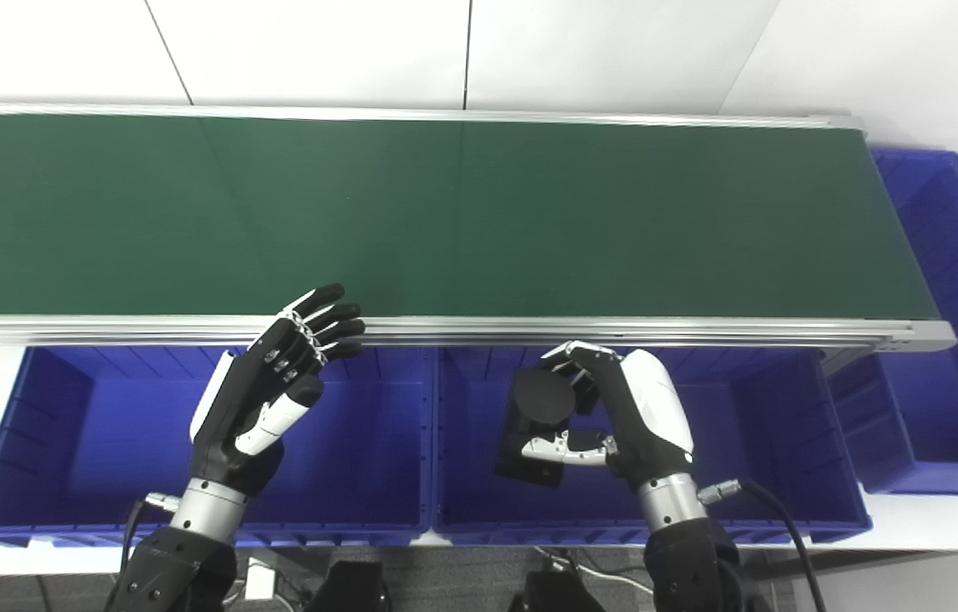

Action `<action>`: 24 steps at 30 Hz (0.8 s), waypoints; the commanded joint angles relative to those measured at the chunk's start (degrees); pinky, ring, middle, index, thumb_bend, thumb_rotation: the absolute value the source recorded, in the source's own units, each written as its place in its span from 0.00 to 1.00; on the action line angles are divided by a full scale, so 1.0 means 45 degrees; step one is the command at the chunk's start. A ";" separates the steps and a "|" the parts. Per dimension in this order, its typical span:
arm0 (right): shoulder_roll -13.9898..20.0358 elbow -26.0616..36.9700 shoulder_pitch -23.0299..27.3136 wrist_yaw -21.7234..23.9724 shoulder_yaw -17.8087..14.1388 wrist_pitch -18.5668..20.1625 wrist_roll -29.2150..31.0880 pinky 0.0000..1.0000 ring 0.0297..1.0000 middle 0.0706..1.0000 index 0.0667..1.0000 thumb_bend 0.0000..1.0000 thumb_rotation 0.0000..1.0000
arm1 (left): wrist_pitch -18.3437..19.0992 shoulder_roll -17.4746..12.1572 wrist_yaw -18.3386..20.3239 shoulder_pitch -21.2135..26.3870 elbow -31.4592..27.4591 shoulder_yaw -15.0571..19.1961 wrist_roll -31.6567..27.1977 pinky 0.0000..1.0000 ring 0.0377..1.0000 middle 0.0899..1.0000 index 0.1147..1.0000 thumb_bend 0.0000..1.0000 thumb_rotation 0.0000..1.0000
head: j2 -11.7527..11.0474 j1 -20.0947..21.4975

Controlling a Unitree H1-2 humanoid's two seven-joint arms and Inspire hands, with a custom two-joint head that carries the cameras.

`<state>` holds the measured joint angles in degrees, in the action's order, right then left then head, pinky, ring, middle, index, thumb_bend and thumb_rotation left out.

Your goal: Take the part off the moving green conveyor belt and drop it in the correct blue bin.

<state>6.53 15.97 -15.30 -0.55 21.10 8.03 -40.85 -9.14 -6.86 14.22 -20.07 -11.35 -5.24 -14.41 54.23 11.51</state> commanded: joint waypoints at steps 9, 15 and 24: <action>0.0061 0.0353 0.0047 -0.0018 0.0133 -0.0310 -0.0415 0.40 0.39 0.46 0.51 0.51 0.00 | -0.0076 0.0019 0.0074 -0.0041 -0.0552 -0.0053 -0.0052 0.71 0.76 0.77 0.81 0.80 0.60 | -0.0007 -0.0103; 0.0295 0.0767 0.0022 0.0948 0.0347 0.0287 -0.1003 0.55 0.63 0.68 0.76 0.81 0.18 | -0.0042 0.0078 0.0009 -0.0063 -0.0588 -0.0067 0.0002 0.71 0.76 0.77 0.81 0.80 0.59 | -0.0044 -0.0110; 0.0391 0.1001 0.0035 0.1757 0.0321 0.0439 -0.1195 0.74 0.83 0.89 0.93 0.90 0.36 | -0.0123 0.0141 0.0046 -0.0051 -0.0448 -0.0080 0.0002 0.71 0.76 0.77 0.81 0.81 0.59 | -0.0173 -0.0184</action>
<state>8.42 18.28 -15.39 7.36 22.71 9.97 -45.92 -8.97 -6.36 14.17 -20.37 -12.07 -5.41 -14.23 53.53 10.72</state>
